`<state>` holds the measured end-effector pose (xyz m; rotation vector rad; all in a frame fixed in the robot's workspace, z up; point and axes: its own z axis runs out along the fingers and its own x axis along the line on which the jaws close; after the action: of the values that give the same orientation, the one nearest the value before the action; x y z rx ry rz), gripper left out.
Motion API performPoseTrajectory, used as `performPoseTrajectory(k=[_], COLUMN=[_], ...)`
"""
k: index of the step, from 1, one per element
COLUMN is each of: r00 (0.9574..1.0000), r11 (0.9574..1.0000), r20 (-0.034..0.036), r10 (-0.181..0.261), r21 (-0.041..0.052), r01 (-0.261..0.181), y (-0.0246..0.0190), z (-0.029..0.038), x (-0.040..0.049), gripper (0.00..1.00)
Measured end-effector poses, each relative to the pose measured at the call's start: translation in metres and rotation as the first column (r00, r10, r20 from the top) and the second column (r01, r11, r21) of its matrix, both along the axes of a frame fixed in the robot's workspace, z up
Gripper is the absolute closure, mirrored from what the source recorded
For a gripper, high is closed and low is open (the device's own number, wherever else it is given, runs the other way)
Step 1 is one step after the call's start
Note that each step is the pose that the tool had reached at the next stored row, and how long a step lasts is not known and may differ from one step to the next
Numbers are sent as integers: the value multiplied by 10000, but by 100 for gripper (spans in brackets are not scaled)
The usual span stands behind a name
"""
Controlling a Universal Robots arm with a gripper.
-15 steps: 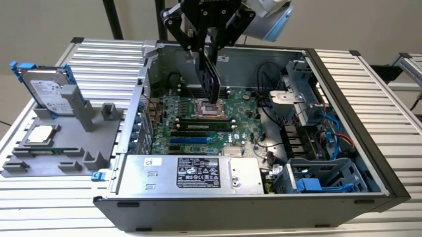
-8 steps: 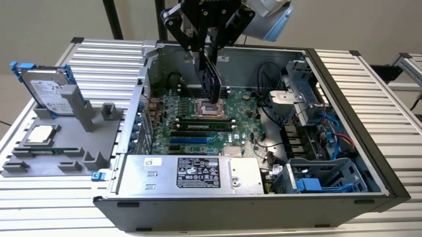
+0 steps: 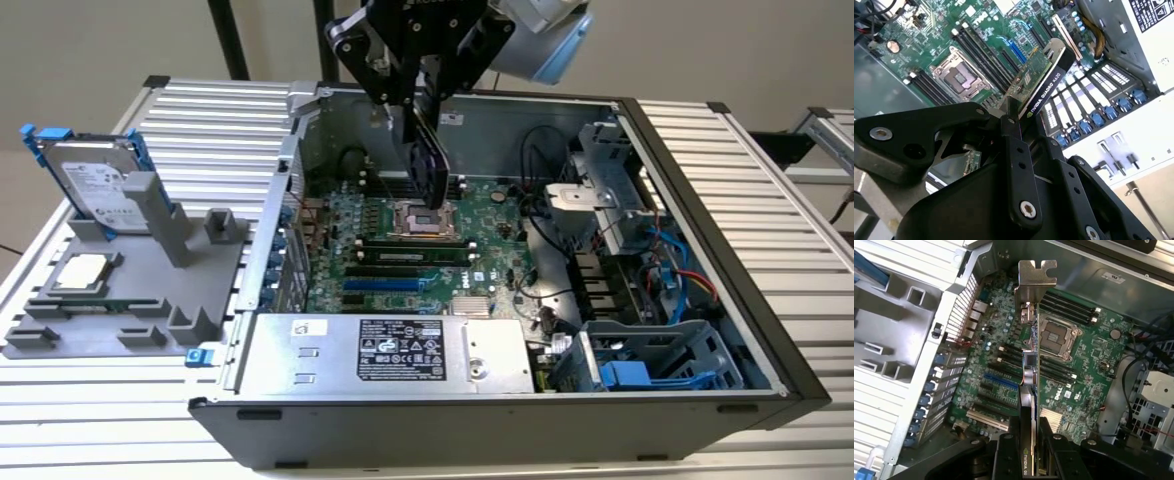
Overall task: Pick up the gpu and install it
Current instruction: 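Insert the gpu into the slot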
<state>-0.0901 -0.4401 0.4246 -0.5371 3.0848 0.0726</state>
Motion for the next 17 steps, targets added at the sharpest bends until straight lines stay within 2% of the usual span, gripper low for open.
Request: performPoseTrajectory(k=[17], r00=[9976], r11=[9976], r20=[1], r10=[689], r21=[1], r01=[-689], y=[0], z=[0], x=[0], gripper=[100])
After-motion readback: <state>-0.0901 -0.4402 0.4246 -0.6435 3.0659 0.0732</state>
